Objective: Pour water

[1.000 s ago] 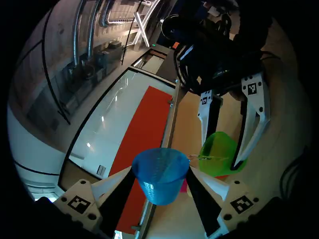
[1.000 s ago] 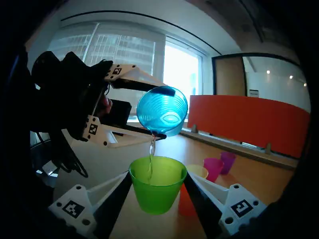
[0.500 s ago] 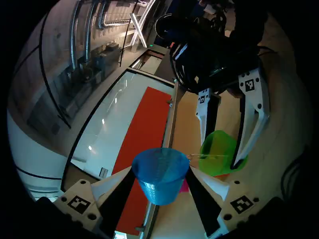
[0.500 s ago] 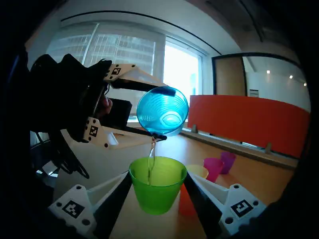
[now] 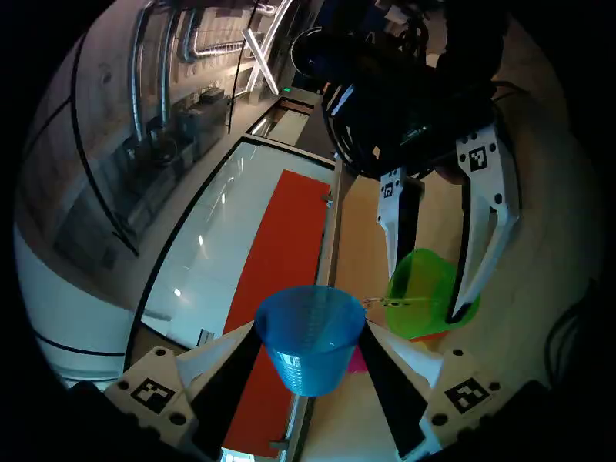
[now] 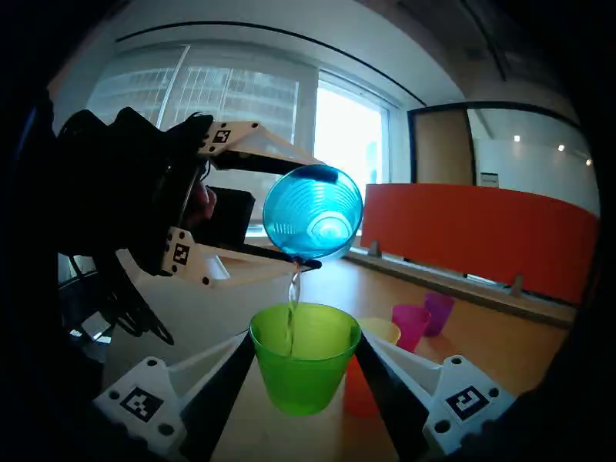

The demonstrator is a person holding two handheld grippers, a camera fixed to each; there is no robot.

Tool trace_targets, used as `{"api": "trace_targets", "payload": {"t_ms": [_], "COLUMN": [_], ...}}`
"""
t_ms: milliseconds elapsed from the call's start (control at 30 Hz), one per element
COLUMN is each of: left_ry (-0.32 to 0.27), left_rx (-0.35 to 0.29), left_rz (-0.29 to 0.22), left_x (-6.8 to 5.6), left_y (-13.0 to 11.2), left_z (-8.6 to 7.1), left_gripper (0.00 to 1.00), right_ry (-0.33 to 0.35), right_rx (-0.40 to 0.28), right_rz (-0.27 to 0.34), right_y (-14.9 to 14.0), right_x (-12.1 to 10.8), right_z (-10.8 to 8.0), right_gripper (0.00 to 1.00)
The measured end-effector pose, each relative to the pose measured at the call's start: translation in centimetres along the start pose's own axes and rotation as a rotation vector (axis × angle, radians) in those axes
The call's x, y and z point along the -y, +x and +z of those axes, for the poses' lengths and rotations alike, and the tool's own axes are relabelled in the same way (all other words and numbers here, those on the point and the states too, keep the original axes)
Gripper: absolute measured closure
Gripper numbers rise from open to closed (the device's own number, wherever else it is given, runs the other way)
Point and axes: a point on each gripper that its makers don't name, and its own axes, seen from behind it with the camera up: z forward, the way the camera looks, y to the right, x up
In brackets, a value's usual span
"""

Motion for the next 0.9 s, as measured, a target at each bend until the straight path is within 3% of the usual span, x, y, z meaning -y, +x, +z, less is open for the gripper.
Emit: {"api": "trace_targets", "payload": {"t_ms": [267,900], "left_ry": [0.002,0.014], "left_rx": [0.000,0.001], "left_rz": [0.019,0.066], "left_x": [-0.18,0.70], "left_y": [0.21,0.50], "left_z": [0.08,-0.10], "left_gripper": [0.15,0.15], "right_ry": [0.000,-0.001], "right_rx": [-0.003,-0.007], "right_rz": [0.000,-0.001], "right_y": [0.08,0.03], "right_x": [-0.04,0.06], "right_z": [-0.03,-0.07], "right_gripper": [0.08,0.07]}}
